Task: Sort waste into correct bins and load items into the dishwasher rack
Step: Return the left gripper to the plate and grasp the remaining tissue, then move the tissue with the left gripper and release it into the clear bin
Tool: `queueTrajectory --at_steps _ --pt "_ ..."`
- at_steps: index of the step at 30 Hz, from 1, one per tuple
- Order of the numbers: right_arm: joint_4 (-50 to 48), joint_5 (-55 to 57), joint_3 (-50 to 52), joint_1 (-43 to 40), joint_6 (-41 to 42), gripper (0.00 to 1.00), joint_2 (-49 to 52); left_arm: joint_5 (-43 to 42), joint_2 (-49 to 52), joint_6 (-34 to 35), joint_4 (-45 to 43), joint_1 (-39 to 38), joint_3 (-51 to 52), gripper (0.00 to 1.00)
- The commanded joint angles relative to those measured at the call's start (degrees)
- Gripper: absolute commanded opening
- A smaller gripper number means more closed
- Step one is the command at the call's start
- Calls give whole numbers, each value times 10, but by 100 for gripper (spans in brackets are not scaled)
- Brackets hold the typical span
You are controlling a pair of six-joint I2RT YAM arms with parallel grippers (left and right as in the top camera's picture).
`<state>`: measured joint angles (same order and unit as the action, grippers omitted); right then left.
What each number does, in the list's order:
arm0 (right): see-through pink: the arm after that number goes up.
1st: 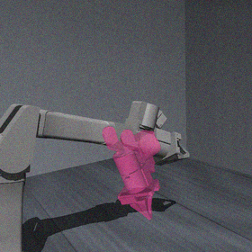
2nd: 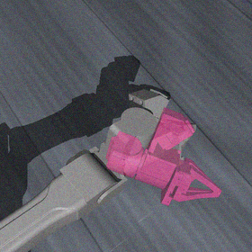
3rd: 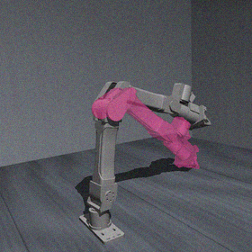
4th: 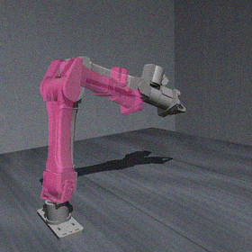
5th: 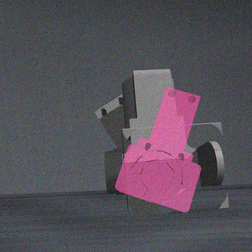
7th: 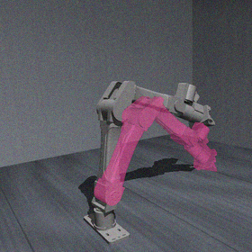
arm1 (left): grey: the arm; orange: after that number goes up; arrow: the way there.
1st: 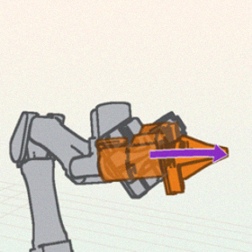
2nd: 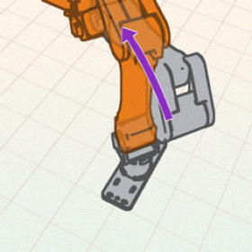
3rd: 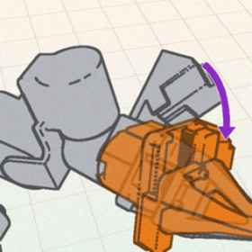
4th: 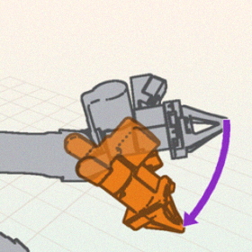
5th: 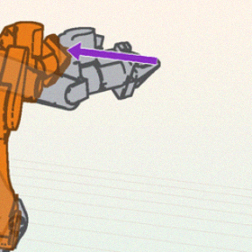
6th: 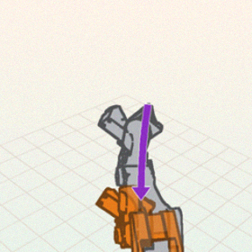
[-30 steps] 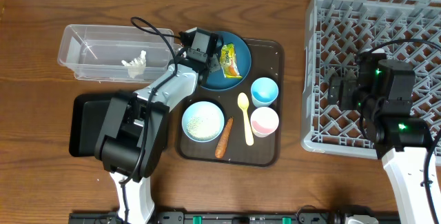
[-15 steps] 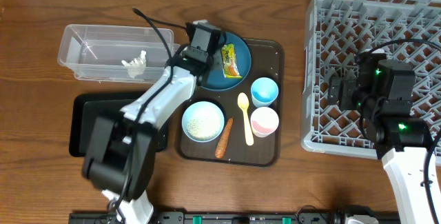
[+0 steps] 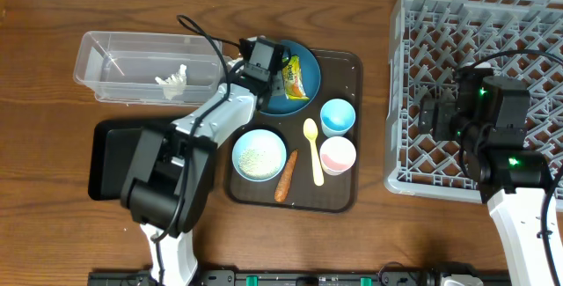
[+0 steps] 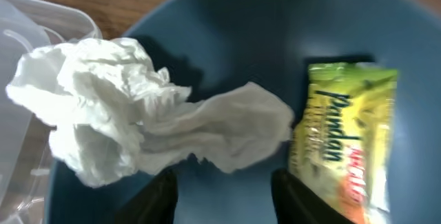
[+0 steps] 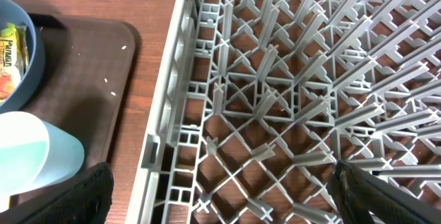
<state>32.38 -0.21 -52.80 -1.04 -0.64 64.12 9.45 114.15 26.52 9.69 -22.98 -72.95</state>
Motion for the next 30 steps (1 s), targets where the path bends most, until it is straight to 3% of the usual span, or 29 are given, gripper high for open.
queueTrajectory --at_steps 1,8,14,19,30 --pt "2 4 -12 -4 4 99 -1 33 15 3 -14 3 0 48" --pt "2 4 -12 -4 4 99 -1 33 35 3 -40 5 0 52" --pt "2 4 -12 -4 4 99 -1 33 54 3 -39 5 0 34" --pt "3 4 -12 -4 4 99 -1 33 56 -5 -37 5 0 8" --pt "4 4 -12 -4 3 99 -1 32 -11 -43 -19 5 -2 6"
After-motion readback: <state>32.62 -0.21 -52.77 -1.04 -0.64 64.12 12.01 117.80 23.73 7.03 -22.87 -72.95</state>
